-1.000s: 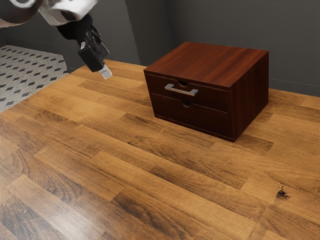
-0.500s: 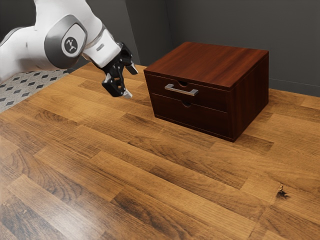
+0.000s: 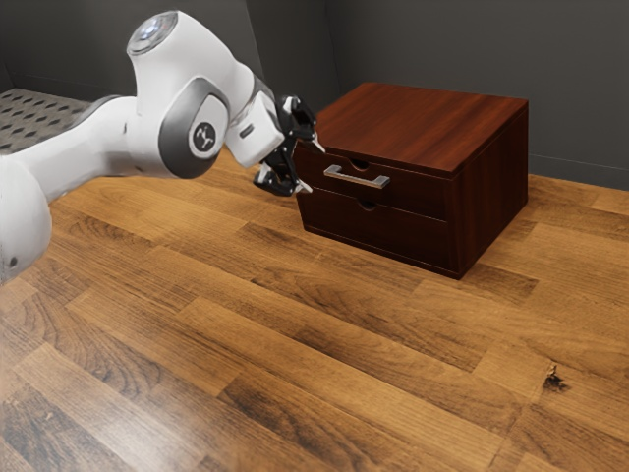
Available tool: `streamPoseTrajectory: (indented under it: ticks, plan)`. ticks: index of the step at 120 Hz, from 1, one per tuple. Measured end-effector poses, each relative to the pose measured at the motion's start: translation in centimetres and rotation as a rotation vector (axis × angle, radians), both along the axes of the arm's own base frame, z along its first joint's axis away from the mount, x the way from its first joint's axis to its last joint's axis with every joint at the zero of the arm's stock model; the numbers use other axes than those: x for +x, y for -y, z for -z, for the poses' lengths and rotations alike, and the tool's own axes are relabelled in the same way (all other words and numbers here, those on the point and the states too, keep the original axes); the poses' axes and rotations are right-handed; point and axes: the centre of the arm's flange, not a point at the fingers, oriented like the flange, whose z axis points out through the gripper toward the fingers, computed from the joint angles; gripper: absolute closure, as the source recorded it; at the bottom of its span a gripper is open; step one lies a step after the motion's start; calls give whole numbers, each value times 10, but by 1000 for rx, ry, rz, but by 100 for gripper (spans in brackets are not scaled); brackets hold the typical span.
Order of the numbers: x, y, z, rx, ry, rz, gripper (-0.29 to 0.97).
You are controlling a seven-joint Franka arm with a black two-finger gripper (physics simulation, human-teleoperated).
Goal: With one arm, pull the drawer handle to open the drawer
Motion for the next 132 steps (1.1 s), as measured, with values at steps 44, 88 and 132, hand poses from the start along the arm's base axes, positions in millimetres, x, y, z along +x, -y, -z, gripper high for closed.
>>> streamPoseTrajectory:
  ticks: [44, 88, 132]
  plan:
    - [42, -6, 35, 25, 28, 40, 37]
    - [60, -10, 52, 36, 43, 56, 48]
    - [73, -10, 62, 29, 55, 62, 51]
